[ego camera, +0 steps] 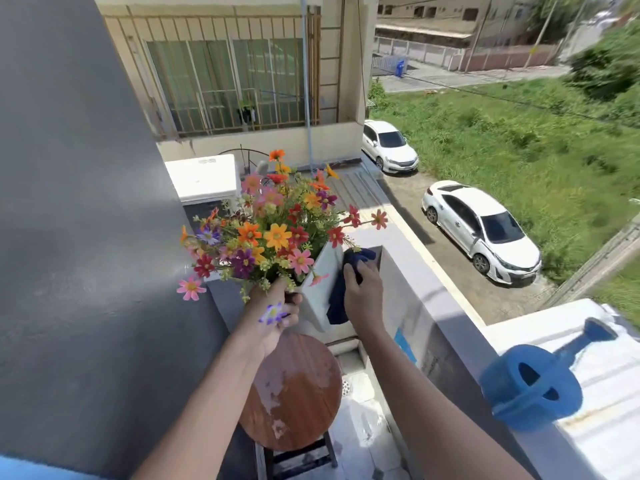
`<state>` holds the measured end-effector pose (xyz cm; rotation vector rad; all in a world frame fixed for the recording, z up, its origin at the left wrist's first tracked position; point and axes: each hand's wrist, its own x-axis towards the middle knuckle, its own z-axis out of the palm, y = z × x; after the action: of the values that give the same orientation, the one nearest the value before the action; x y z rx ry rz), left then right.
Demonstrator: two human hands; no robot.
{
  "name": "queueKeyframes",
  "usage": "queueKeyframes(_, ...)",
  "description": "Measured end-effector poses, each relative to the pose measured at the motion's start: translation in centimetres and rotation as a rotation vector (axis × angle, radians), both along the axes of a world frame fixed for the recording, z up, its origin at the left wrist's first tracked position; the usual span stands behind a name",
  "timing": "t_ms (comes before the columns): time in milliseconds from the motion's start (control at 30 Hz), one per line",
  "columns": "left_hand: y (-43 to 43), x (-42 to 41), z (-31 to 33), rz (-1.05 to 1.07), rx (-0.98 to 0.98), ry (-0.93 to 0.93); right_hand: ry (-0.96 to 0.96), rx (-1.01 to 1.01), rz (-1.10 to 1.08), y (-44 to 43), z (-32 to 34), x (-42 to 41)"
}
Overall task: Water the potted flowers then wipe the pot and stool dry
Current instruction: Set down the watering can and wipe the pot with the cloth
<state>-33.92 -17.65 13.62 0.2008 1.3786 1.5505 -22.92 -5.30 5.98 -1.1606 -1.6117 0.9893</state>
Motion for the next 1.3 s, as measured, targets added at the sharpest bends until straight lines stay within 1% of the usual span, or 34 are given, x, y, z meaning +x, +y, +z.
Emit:
queueKeyframes(100,0.3,-0.3,0.0,0.057,0.017,-0.033,0.001,0.027,0.099,-2.2,-0.9,0.1)
queueKeyframes(200,1.0,-0.7,-0.3,0.077,0.002,0.010,0.008,0.057,0.138,-3.6,-0.1,0.2)
queueKeyframes(267,1.2,-0.5,-0.1,0.062,-0.032,0.064,0.050,0.021,0.143,-4.6,1.0,0.2)
queueKeyframes(433,0.9,1.7,0.9,-0.002,-0.161,0.264,0.283,-0.075,0.126,-5.5,4.5,-0.6)
queueKeyframes(533,0.6,1.3,0.9,-0.013,-0.080,0.262,0.342,-0.079,0.071,-4.3,6.4,-0.3)
queueKeyframes(567,0.7,1.0,0.8,-0.032,-0.094,0.251,0.341,-0.070,0.047,-3.5,6.6,-0.2)
queueKeyframes(633,0.7,0.3,0.4,-0.099,-0.194,0.255,0.346,-0.045,0.019,-2.0,7.3,0.2)
queueKeyframes(667,0.6,0.1,0.4,-0.134,-0.231,0.265,0.339,-0.028,0.019,-1.3,7.8,0.5)
queueKeyframes(767,0.1,-0.8,1.2,-0.175,-0.272,0.312,0.290,-0.072,0.064,0.8,8.7,1.8)
queueKeyframes(833,-0.5,-1.7,1.5,-0.219,-0.283,0.347,0.275,-0.142,0.197,2.0,9.0,3.0)
queueKeyframes(867,-0.8,-2.2,1.5,-0.244,-0.269,0.335,0.261,-0.199,0.270,2.3,9.6,3.6)
queueKeyframes(900,-1.1,-2.5,1.6,-0.249,-0.220,0.271,0.265,-0.271,0.326,3.0,9.8,3.8)
queueKeyframes(967,-1.8,-2.9,1.7,-0.217,-0.077,0.153,0.174,-0.346,0.410,3.0,11.2,4.1)
queueKeyframes(1000,-1.9,-2.9,1.7,-0.226,-0.053,0.180,0.131,-0.366,0.451,3.1,11.4,4.4)
queueKeyframes(1033,-2.2,-2.7,2.2,-0.243,-0.057,0.207,0.127,-0.396,0.468,3.2,11.5,4.5)
queueKeyframes(1100,-2.2,-2.3,3.0,-0.260,-0.131,0.300,0.134,-0.449,0.516,2.9,11.8,4.9)
queueKeyframes(1167,-2.3,-2.9,2.8,-0.189,-0.198,0.391,0.021,-0.401,0.578,2.8,11.8,5.1)
queueKeyframes(1200,-2.3,-3.2,2.5,-0.149,-0.175,0.400,-0.037,-0.376,0.593,2.7,11.5,5.2)
queueKeyframes(1233,-2.5,-3.3,2.4,-0.117,-0.129,0.372,-0.052,-0.378,0.567,2.6,11.1,5.0)
queueKeyframes(1300,-2.8,-3.4,2.1,-0.083,-0.070,0.368,-0.029,-0.388,0.474,2.0,10.1,4.8)
